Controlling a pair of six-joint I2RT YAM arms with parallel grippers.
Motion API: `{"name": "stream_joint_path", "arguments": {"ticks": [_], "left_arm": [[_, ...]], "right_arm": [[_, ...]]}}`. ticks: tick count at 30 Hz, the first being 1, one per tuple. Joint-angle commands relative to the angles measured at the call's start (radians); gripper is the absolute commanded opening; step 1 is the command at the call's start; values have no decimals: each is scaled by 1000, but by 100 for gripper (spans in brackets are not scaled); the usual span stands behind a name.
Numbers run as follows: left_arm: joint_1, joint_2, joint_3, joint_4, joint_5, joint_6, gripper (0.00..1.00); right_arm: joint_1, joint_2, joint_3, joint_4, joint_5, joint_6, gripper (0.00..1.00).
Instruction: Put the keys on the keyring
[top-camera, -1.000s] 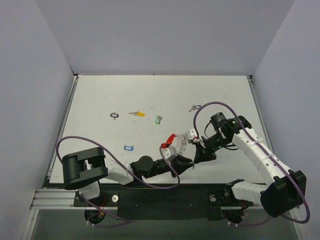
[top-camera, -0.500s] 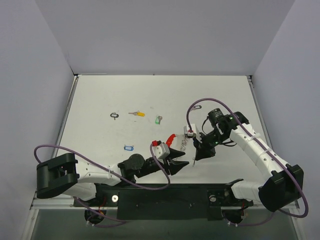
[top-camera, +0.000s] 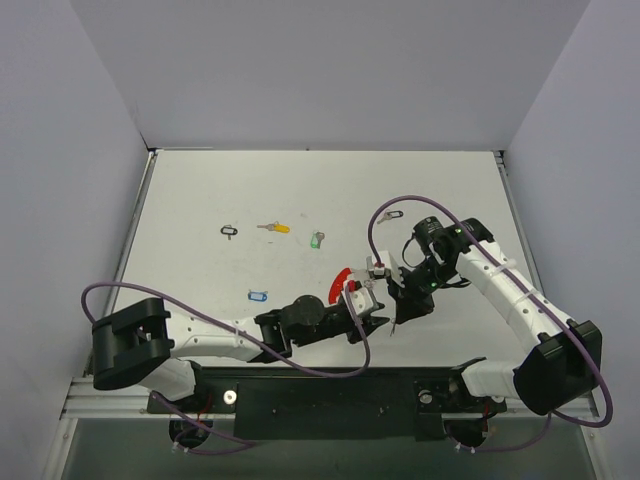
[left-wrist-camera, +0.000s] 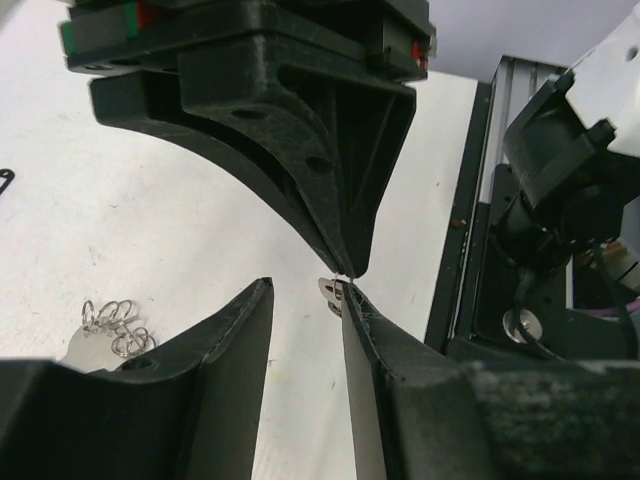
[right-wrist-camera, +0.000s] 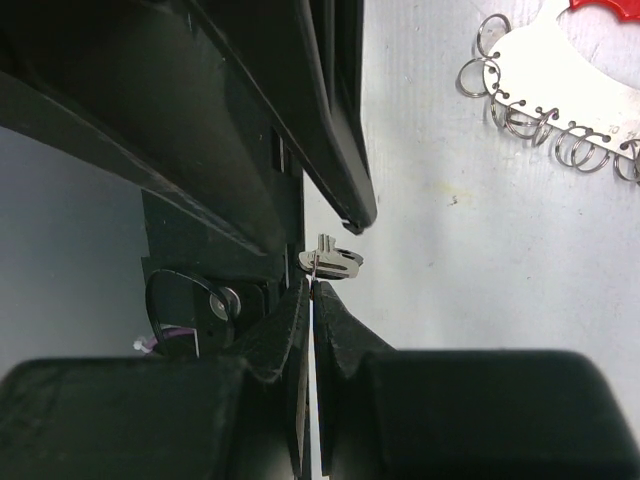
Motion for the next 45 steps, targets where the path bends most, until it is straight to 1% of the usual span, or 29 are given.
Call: {"name": "stream_joint_path", "arguments": {"ticks": [1, 7, 13, 17, 28, 32, 33, 35, 39, 40, 41, 42, 43, 44, 45], "left_arm": [[-2, 40, 62, -28, 23, 52, 42], [-2, 68, 82, -14, 56, 54, 37], [-2, 96, 91, 12, 97, 51, 36], [-2, 109, 98, 18, 105, 44, 35], [-2, 122, 114, 18, 106, 43, 28], [-2, 123, 119, 10, 117, 43, 20], [-2, 126, 119, 3, 118, 43, 11], [-1, 129, 124, -5, 121, 41, 0], [0, 116, 110, 13, 89, 18, 0], [0, 111, 84, 51, 76, -6, 0], [1, 96, 67, 79, 63, -26, 0], [4, 90, 18, 175, 21, -69, 0], [6, 77, -43, 244, 4, -122, 0], [6, 74, -69, 386, -29, -147, 0], [6, 76, -126, 453, -39, -191, 0]], "right_arm": [[9, 5, 32, -72, -4, -30, 0], [9, 6, 33, -75, -8, -30, 0], [8, 6, 35, -76, -10, -33, 0], [8, 6, 33, -77, -11, -33, 0], [8, 6, 35, -82, -14, -42, 0], [9, 6, 36, -85, -18, -42, 0], [8, 3, 35, -85, -19, -43, 0], [9, 3, 35, -89, -21, -46, 0], [6, -1, 41, -95, -31, -46, 0], [0, -4, 44, -95, -37, -45, 9], [-8, -11, 50, -106, -60, -42, 15], [-30, -23, 65, -117, -68, -40, 30], [-44, -30, 73, -128, -94, -42, 34], [-76, -52, 85, -132, -108, -42, 41], [-104, -63, 90, -138, -128, -48, 42]]}}
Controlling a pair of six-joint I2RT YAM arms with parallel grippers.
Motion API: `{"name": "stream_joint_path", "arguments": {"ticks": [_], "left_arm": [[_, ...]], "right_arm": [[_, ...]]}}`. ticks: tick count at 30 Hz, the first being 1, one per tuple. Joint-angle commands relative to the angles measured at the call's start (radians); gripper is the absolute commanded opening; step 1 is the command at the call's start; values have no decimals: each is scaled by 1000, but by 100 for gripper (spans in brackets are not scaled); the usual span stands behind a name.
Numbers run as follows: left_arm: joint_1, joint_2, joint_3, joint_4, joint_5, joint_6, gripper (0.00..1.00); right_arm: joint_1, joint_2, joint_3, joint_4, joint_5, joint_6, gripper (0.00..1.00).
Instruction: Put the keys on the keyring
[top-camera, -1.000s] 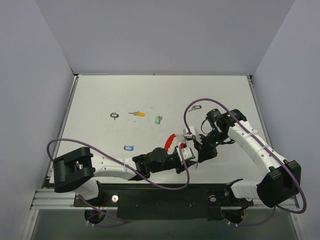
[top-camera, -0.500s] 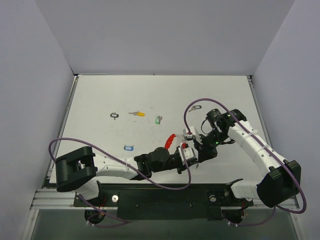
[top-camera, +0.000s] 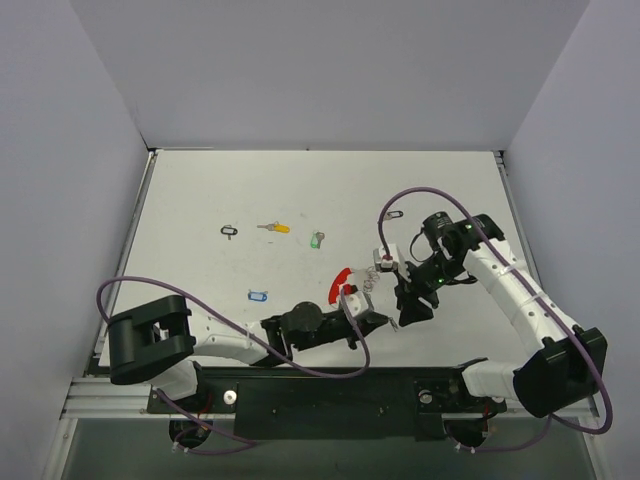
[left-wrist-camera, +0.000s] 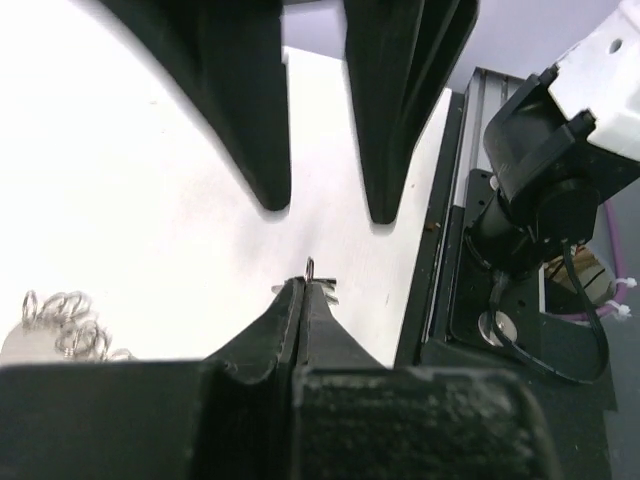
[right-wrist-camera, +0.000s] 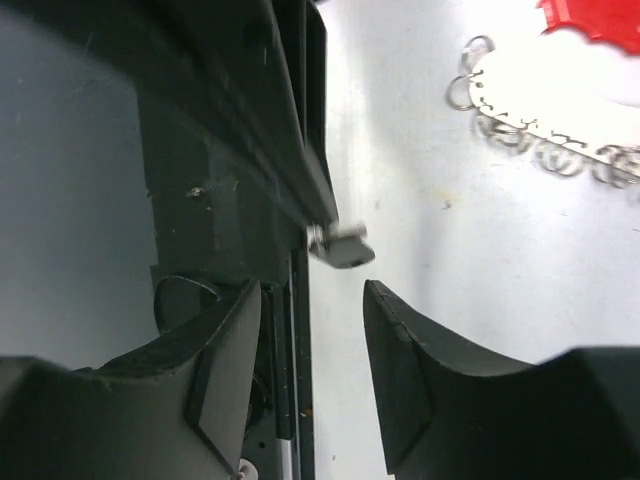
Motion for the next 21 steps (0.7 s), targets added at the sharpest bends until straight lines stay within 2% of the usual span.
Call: {"name": "stream_joint_path", "arguments": {"ticks": [1, 2, 3, 5, 10, 17, 21], "left_arm": [[5, -33, -153, 504, -121, -173, 0], [5, -14, -194, 569, -131, -202, 0], [5, -7, -213, 702, -151, -205, 0], [5, 29, -238, 810, -169, -222, 0], [5, 20, -192, 810, -148, -182, 0], [2, -54, -176, 732, -85, -116, 0], [-2, -74, -181, 723, -70, -96, 0]], "right_arm": [[-87, -83, 74, -85, -110, -13, 44], [-111, -93, 89, -88, -112, -27, 45], [-121, -115, 97, -91, -127, -43, 45], [-150, -145, 109, -100, -173, -103, 52], [-126, -199, 25, -114, -313, -290, 66], [-102, -138, 49, -154, -336, -317, 59], [-102, -126, 65, -157, -340, -311, 51]]}}
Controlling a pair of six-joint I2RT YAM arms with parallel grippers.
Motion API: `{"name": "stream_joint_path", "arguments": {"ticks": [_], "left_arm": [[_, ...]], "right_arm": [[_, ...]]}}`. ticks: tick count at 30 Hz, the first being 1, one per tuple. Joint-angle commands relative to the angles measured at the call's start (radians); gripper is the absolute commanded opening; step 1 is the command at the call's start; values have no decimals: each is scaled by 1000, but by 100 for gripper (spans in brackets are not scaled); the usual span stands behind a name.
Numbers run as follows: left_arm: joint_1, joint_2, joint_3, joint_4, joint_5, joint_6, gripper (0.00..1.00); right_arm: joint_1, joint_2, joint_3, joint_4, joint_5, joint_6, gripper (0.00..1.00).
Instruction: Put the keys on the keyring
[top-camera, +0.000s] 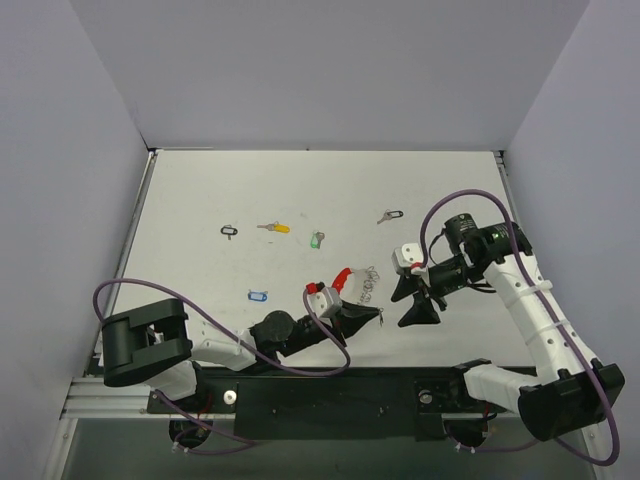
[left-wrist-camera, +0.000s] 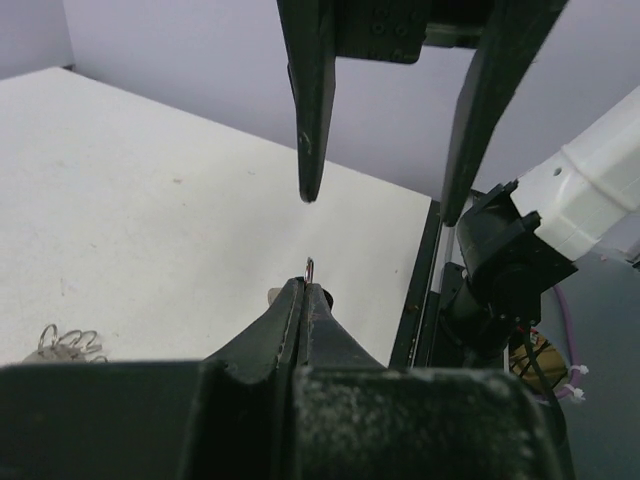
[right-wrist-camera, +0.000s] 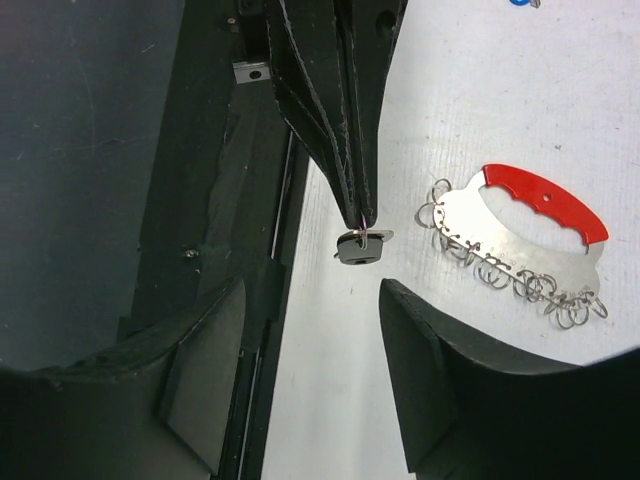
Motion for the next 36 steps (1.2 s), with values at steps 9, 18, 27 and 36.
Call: {"name": "stream_joint_path", "arguments": {"ticks": [9, 18, 27, 36], "left_arm": [[-5, -59, 47, 265, 56, 45, 0], [-5, -59, 58, 268, 67, 42, 0], [-5, -59, 66, 279, 72, 35, 0], [-5, -58, 67, 279, 75, 31, 0]], "right_arm": [[40, 45, 27, -69, -102, -25, 30], [43, 82, 30, -67, -107, -38, 27], [47, 108, 34, -66, -113, -51, 25], [44, 116, 40, -69, -104, -52, 25]]}}
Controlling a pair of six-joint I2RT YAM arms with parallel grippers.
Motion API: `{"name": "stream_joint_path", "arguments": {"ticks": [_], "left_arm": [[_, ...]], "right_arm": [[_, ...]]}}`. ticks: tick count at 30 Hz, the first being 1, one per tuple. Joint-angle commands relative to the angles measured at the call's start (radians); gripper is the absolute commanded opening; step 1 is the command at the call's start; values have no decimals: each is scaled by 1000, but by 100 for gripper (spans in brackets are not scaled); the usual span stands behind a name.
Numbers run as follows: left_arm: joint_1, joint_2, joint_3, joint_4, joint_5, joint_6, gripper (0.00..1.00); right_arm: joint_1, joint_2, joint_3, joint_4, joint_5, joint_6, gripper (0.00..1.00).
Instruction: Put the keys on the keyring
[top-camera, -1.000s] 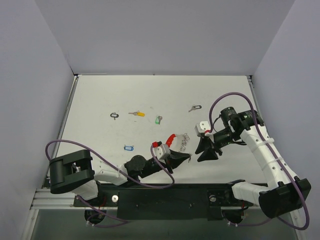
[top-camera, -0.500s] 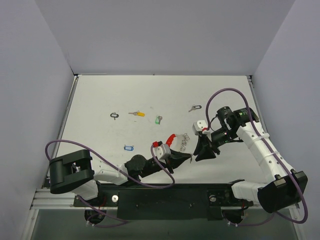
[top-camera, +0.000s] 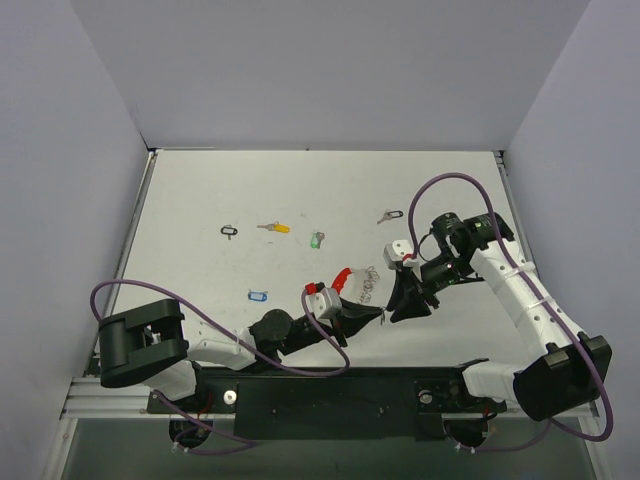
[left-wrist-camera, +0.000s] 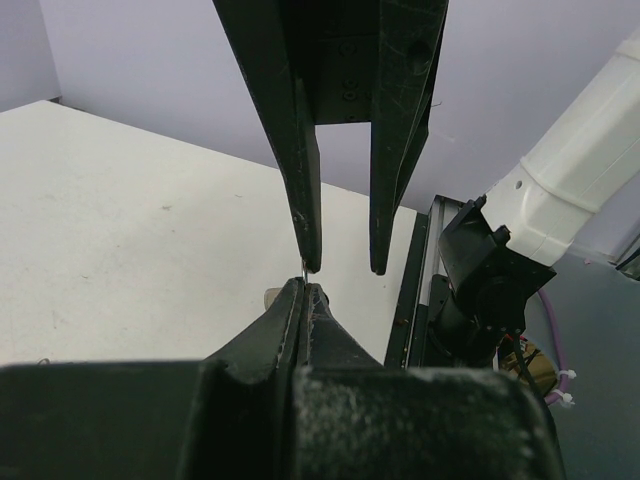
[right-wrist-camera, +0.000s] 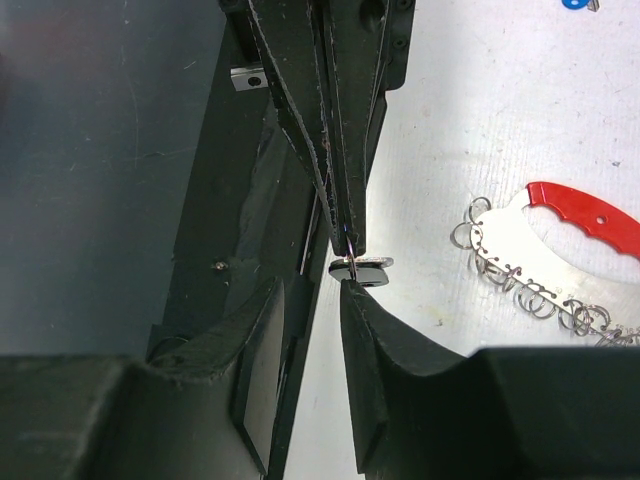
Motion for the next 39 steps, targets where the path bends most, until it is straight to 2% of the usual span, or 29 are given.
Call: {"name": "stream_joint_path", "arguments": {"ticks": [1, 8, 18, 35, 39], "left_arm": [[-4, -30, 49, 259, 27, 1, 0], [-2, -40, 41, 259, 22, -2, 0], [-4, -30, 47, 273, 16, -5, 0], [-4, -10, 49, 292, 11, -16, 0], [-4, -3, 50, 296, 11, -22, 0]], "right_arm": [[-1, 11, 40, -33, -53, -25, 26], [-21, 1, 48, -33, -47, -9, 27], [21, 20, 48, -34, -55, -11, 25], [34, 31, 57, -33, -49, -5, 8], [39, 29, 60, -33, -50, -2, 0]]}}
